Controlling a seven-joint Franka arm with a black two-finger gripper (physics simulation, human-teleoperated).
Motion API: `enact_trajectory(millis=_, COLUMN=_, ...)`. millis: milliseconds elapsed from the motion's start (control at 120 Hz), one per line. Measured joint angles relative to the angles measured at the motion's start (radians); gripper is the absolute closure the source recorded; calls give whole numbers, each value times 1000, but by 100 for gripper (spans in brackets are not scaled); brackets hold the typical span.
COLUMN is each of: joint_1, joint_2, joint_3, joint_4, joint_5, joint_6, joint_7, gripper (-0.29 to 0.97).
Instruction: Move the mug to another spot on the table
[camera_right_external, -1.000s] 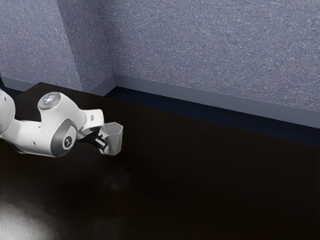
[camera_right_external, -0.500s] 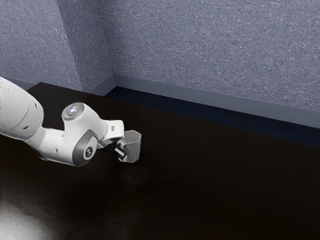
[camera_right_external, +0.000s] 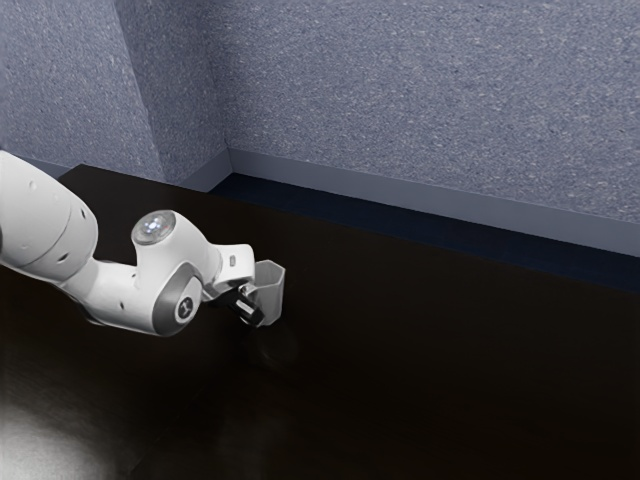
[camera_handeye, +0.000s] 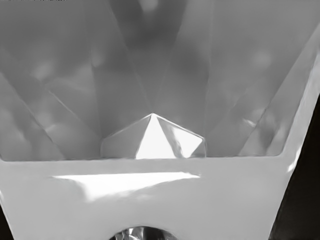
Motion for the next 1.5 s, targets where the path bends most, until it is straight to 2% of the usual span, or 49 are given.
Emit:
enact_trajectory(millis=133, joint_1=0, joint_2=5, joint_3=-4, joint_4=-3, joint_5=-4, joint_6=-2, joint_7=-3, gripper=20)
enact_trajectory(millis=275, joint_1=-1, joint_2=7, joint_3=-7, joint_4=-12, joint_5=-7, joint_6=-4, joint_7=-7, gripper=10)
enact_trajectory(millis=525, joint_1=-1, joint_2=-25, joint_3=-31, joint_4=-70, joint_5=-8, joint_6=-16, joint_7=-24, gripper=3)
enact_trajectory(millis=725, joint_1=-12, joint_2=-170, joint_3=-48, joint_4=-141, joint_5=-9, joint_6=-74, joint_7=-66, gripper=1)
enact_trajectory(millis=892, joint_1=-18, joint_2=-326, joint_3=-46, joint_4=-135, joint_5=-9, joint_6=-239, joint_7=-118, gripper=1)
enact_trajectory(millis=1100, joint_1=-4, joint_2=-367, joint_3=-43, joint_4=-58, joint_5=-7, joint_6=-431, joint_7=-160, gripper=0)
enact_trajectory(millis=1300, joint_1=1, joint_2=-357, joint_3=-23, joint_4=271, joint_5=5, joint_6=-793, joint_7=-121, gripper=0)
enact_trajectory(millis=1500, joint_1=25, joint_2=-340, joint_3=-13, joint_4=527, joint_5=98, joint_6=-1136, joint_7=-42, gripper=0)
